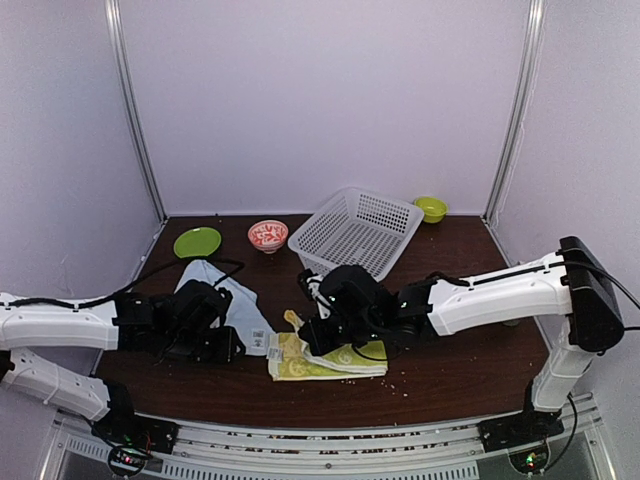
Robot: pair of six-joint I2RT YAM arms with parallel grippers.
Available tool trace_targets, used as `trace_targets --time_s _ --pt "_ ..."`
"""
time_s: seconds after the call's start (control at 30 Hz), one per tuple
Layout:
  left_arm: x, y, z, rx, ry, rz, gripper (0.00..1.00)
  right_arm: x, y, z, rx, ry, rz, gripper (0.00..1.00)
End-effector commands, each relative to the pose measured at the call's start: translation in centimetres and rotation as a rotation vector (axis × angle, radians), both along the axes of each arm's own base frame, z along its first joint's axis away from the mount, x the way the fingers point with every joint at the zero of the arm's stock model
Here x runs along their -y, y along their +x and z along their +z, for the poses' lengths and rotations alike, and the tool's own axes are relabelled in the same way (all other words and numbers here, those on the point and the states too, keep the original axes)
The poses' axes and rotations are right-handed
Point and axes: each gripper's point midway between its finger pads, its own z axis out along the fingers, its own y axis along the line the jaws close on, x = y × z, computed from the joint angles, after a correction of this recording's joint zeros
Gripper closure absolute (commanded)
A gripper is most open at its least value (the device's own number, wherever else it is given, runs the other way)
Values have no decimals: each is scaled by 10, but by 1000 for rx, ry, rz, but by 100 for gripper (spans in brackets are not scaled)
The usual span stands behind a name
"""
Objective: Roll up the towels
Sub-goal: Fold the towel at the center of the board, then smooth out the towel at the center of the board.
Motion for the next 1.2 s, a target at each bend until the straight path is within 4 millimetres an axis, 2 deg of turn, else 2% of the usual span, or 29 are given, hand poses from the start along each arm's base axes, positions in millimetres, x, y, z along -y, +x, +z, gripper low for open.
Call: trace_targets --time_s 0.0,0.13,0.37,0.53,0.63,0.67,0.73,0.83,0.9,1.0,1.07,1.17 --pt "-2 1 -1 11 -6 16 75 -14 -3 9 2 34 11 100" --pt "-2 0 -3 9 -7 19 75 -22 -7 4 -11 32 27 100" --pt "-3 0 -6 -1 1 19 75 -43 -26 -10 -56 31 83 100" --pt "-2 0 -7 0 1 20 75 -48 -33 -22 -88 13 94 100" --pt "-1 0 -8 -3 7 15 75 -47 -32 -18 -98 1 81 55" --pt "-1 0 -7 -2 8 12 75 -44 -29 -12 -88 9 65 47" --pt "-1 1 -4 4 14 8 75 -33 -21 7 -59 36 29 39" --pt "2 4 4 26 17 -13 75 0 -5 27 -11 41 -57 37" --pt "11 7 11 38 5 -41 75 33 10 22 11 1 -136 40" --pt "32 12 16 37 -21 -96 75 83 26 -6 -20 -83 -239 49" --pt "46 15 13 16 -24 -122 75 105 32 -17 -38 -100 -290 52" --pt "59 19 5 -33 -15 -122 73 120 35 -13 -27 -81 -326 50"
